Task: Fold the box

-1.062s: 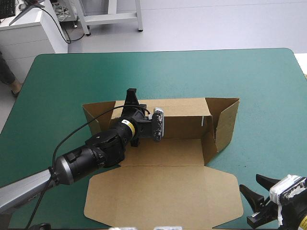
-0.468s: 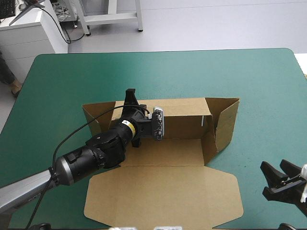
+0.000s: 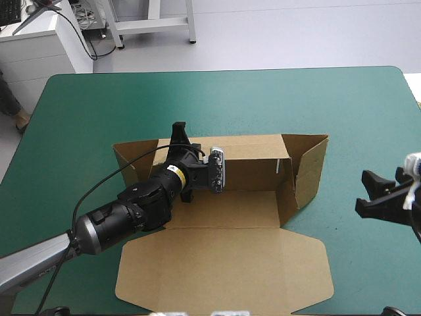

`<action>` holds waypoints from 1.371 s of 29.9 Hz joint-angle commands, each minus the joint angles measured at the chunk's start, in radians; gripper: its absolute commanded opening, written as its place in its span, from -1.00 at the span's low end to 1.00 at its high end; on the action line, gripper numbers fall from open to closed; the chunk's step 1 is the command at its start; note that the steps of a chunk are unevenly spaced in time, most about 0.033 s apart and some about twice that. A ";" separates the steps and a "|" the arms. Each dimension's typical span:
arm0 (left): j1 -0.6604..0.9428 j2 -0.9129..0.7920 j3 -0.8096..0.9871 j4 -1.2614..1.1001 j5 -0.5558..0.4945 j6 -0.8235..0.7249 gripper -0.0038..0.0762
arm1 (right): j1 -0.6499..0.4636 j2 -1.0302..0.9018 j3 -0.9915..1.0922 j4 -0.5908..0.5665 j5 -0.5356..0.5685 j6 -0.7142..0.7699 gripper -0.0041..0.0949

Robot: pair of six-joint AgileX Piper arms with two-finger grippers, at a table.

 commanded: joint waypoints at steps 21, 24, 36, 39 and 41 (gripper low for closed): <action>-0.010 -0.021 -0.011 -0.040 0.003 -0.014 -0.92 | -0.207 0.657 -0.740 0.134 0.131 -0.383 0.11; -0.010 -0.021 -0.011 -0.040 0.003 -0.014 -0.92 | -0.337 0.728 -0.773 0.289 0.130 -0.467 0.12; -0.010 -0.021 -0.011 -0.040 -0.018 -0.014 -0.92 | -0.532 0.974 -0.773 0.549 0.095 -0.656 0.12; -0.010 -0.021 -0.011 -0.040 -0.028 -0.014 -0.92 | -0.534 1.029 -0.773 0.554 0.085 -0.689 0.12; -0.010 -0.021 -0.011 -0.040 -0.044 -0.014 -0.92 | -0.534 1.063 -0.773 0.554 0.081 -0.702 0.12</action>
